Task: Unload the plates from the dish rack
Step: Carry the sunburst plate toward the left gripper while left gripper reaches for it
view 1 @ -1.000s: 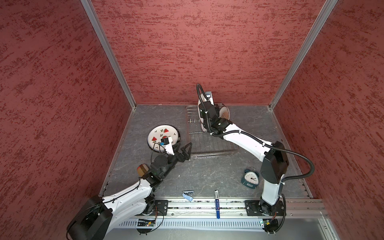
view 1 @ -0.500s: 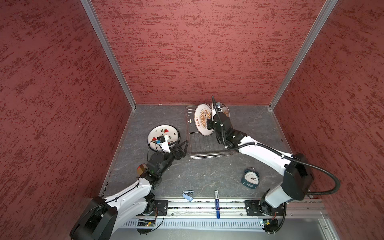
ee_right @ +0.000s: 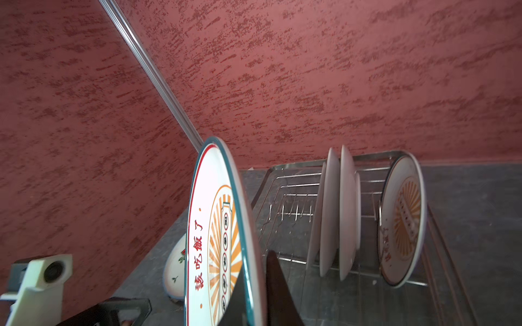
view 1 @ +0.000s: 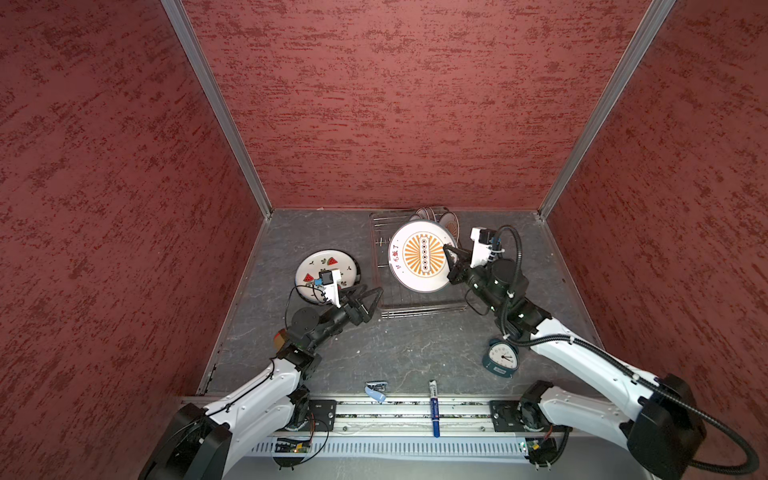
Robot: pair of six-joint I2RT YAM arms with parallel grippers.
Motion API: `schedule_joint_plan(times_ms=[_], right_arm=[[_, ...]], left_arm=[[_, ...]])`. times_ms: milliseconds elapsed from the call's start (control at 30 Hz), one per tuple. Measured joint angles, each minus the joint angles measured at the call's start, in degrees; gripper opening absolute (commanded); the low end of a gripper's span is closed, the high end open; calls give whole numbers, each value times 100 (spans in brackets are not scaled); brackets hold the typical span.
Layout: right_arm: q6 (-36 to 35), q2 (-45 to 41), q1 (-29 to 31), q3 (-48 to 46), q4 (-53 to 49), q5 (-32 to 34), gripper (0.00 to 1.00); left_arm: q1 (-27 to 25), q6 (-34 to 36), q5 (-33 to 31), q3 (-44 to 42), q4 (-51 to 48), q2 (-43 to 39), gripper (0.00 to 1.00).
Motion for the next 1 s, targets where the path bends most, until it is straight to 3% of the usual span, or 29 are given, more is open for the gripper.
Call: schedule_joint_plan(times_ms=[200,267,333,400,633,733,933,1000], right_arm=[[811,-79,-11,-887,905,-739,0],[984,17,-11,-1029,1202,-863,0],[1134,170,-11,-1104,1502,-986,0],[1244,337,-11,-1110,1722,-1110,0],[1471,798,-11,-1110,2275,-1423,0],[1545,962,-11,-1110,2452,-1552,0],[1622,1235,-11,-1110,2671,-1753,1],[1620,1327,2,-1110,2710,-1816,2]], left_arm=[[-109,-33,55,2,-522,-221,94],[-186,-13,46,9,-695,-245,83],[-269,-17,44,70,-927,-238,63],[-319,-4,44,131,-1078,-229,51],[-415,-31,0,205,-1353,-188,40],[-435,-50,-76,205,-1410,-175,26],[-503,-173,-227,216,-1390,26,20],[-560,-208,-313,216,-1392,59,12]])
